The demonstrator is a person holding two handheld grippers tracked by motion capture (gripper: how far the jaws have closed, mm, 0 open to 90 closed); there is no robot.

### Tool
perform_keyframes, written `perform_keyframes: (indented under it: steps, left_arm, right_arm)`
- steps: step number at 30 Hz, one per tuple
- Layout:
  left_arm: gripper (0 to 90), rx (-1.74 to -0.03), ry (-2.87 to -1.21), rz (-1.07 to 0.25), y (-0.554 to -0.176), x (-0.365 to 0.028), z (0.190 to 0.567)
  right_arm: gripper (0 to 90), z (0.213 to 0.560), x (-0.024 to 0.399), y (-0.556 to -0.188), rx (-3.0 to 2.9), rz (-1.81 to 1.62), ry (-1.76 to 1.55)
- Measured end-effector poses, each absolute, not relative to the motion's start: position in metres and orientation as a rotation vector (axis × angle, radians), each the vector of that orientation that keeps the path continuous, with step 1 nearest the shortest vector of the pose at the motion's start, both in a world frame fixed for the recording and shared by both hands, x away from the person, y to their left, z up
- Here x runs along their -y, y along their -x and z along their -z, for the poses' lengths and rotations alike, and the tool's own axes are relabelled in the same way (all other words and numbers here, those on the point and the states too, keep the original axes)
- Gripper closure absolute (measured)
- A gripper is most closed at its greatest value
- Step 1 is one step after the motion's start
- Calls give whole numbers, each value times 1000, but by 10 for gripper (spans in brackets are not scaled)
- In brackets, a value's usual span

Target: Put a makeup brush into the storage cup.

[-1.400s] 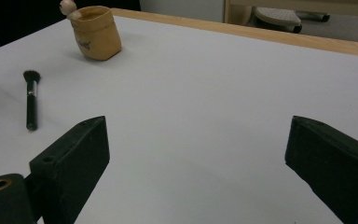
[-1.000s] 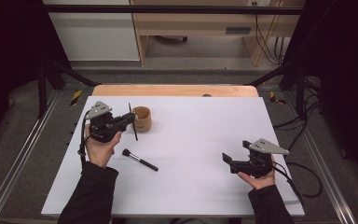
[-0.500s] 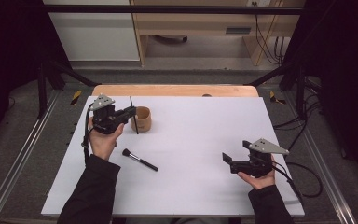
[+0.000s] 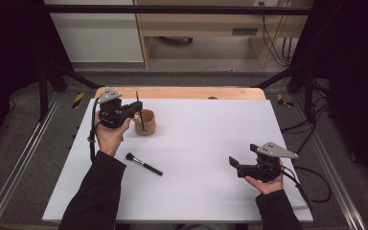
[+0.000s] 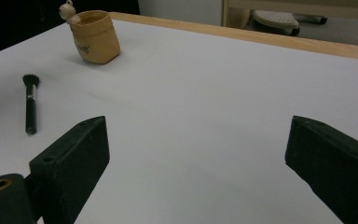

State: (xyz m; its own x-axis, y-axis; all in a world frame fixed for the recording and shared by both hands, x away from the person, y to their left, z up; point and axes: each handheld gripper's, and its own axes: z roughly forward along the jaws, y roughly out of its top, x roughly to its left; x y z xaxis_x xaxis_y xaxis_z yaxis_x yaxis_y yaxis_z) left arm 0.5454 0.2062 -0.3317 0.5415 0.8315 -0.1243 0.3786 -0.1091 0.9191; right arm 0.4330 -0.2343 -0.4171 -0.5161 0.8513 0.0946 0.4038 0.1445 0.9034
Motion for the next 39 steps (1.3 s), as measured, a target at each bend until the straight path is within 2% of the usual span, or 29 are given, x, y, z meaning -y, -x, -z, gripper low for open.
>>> perform_keyframes:
  steps: [18,39]
  left_arm:
    - [846,-1052,-1696,-572,-568,-204,325]
    - [846,-1078,-1695,-617,-588,-199,336]
  right_arm:
    - [70,417,234,-433,-1984,-1346,-1198]
    - [71,417,234,-434,-1987,-1350,-1195]
